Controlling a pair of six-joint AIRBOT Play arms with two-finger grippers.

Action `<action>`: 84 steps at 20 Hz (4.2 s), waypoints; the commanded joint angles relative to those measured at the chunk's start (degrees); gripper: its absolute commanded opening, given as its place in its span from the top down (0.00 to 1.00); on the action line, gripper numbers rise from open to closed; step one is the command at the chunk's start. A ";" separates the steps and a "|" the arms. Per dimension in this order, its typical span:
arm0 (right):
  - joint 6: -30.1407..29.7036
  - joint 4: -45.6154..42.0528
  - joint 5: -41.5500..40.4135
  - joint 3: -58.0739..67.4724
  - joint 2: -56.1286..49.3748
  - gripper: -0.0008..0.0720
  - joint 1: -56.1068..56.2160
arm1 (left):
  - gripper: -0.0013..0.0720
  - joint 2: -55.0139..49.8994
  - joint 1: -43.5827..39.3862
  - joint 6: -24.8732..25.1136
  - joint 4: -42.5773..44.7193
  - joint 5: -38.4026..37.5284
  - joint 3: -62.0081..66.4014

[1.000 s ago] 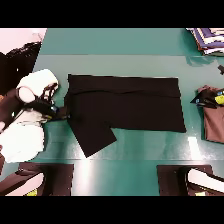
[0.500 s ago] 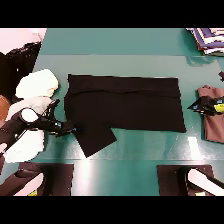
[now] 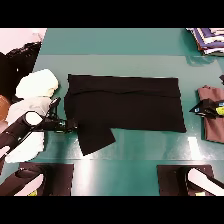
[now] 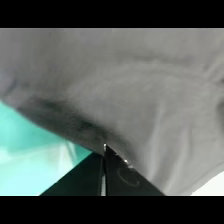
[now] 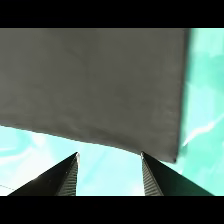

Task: Fold the shirts.

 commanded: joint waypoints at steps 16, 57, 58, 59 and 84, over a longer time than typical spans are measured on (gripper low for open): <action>-1.11 3.58 -12.04 -15.98 -10.78 0.62 -4.90 | 0.95 0.13 -0.13 2.69 1.36 -5.44 6.32; 5.31 -2.27 0.85 36.70 -34.71 0.51 11.41 | 0.09 -26.51 1.14 -4.70 16.41 -3.50 42.84; 5.29 -2.25 2.03 36.68 -34.71 0.51 10.34 | 0.09 -26.51 1.14 -4.70 16.39 -5.88 44.06; 4.76 -2.25 3.08 36.68 -34.71 0.51 8.90 | 0.11 -26.51 1.14 -4.70 16.31 -8.02 45.03; -7.10 20.41 -3.43 18.51 -24.33 0.96 4.98 | 0.95 -44.48 -18.95 -1.84 0.66 0.15 59.47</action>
